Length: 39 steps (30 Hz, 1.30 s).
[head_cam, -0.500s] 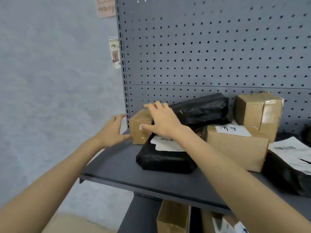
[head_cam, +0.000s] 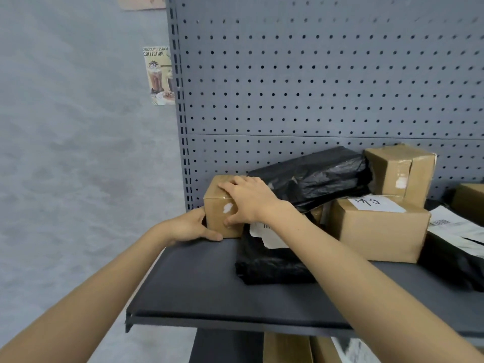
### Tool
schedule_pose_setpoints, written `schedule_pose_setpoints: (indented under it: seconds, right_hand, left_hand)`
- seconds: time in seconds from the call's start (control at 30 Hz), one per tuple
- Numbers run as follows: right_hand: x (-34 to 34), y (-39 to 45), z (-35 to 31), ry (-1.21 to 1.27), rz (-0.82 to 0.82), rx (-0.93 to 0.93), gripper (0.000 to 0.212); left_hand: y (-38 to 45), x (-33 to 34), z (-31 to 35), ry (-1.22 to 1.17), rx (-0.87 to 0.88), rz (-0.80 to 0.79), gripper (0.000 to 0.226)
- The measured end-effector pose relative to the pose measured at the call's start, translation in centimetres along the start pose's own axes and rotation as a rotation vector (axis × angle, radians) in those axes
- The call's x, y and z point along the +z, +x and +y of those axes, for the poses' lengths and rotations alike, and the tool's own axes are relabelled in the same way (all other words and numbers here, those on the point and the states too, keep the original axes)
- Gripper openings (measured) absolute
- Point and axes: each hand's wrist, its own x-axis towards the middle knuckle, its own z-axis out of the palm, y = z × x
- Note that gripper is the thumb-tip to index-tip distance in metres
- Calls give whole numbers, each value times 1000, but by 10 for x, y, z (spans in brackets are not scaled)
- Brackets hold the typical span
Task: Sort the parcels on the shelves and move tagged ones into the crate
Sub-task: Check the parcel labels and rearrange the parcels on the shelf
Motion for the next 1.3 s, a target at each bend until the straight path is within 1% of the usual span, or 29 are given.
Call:
schedule_pose_setpoints:
  seconds: [0.1,0.17,0.2,0.27,0.33,0.43,0.53,0.57,0.67,0.73,0.8,0.87,0.93,1.0,1.07,1.13,1.2,1.3]
  right_hand:
    - [1,-3,-1,-9,12,11,84]
    - [2,-5,-1,-6,36,11,84]
    - [3,-7,-1,-9,47,10,85]
    - [4,-12,-2,-26,65,0,87]
    - [6,-18,-4,-45,88,-22,89]
    - [7,-26,-10,-23,114,-50,91]
    - [7,-34,-15,17,142,-80,90]
    - [7,-36,-17,23,155,-88,89]
    - [8,-40,-21,30,196,-112,87]
    - [9,-43,-22,56,208,-131,87]
    - [10,-48,-24,144,214,-122,85]
    - [11,-52,-24,209,245,-103,80]
    - [10,-54,-25,216,320,-99,73]
    - [9,-53,-25,241,411,-107,68]
    - [7,-52,-26,286,487,-109,66]
    - [6,-50,-28,346,541,-96,69]
    - [5,-49,-28,442,566,-65,78]
    - [3,-49,-24,602,564,-6,93]
  left_hand:
    - [0,-2,1,-106,36,16,52]
    - [-1,-5,6,-198,67,75,49]
    - [-2,-8,9,-236,73,120,53]
    - [-3,-16,12,-279,64,184,71]
    - [-7,-24,15,-339,73,162,75]
    - [-14,-33,17,-481,73,116,68]
    - [-18,-36,13,-587,29,167,67]
    - [-19,-36,12,-595,4,168,63]
    - [-25,-29,5,-612,-60,117,41]
    - [-26,-24,-1,-660,-86,120,41]
    - [-26,-20,-3,-713,-77,156,42]
    - [-28,-20,0,-748,-37,235,35]
    - [-30,-24,5,-807,40,338,19]
    - [-33,-33,11,-879,132,390,12]
    - [-36,-42,17,-941,220,404,14]
    - [-39,-48,22,-986,292,411,20]
    - [-41,-49,27,-990,345,396,29]
    - [-43,-46,32,-887,395,382,43]
